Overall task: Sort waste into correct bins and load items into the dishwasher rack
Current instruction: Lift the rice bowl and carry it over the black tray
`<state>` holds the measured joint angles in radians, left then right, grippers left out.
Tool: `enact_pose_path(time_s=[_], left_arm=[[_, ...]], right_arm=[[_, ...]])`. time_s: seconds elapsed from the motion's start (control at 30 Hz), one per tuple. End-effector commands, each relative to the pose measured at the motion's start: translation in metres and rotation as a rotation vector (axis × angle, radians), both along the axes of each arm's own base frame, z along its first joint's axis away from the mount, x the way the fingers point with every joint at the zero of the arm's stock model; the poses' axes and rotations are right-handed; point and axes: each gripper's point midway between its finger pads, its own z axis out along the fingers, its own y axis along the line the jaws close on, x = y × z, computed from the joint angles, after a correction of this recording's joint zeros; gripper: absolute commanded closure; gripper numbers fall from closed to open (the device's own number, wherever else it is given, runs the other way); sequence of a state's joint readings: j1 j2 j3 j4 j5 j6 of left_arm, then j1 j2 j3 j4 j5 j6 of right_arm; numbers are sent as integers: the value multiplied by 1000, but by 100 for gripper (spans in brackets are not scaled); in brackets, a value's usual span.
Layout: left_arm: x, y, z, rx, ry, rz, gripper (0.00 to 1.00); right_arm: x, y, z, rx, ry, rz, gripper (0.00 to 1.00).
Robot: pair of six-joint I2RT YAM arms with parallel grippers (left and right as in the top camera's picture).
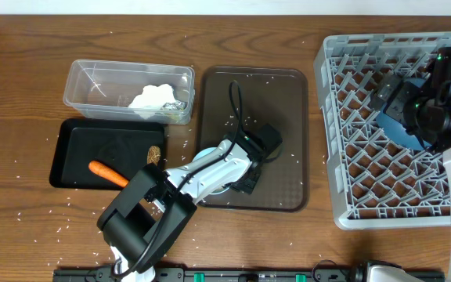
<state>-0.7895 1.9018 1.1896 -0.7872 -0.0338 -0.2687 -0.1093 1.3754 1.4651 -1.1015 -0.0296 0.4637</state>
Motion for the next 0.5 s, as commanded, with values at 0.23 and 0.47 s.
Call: enact_pose_path(time_s=[0.23,0.47], left_arm=[[9,-7,46,-11,-20,-35,94],[23,12,110,-33,-172,58,94]], right_arm=[[-1,-4,1,-4,2,-13,1],[-2,-3,0,-5,9,-10,1]])
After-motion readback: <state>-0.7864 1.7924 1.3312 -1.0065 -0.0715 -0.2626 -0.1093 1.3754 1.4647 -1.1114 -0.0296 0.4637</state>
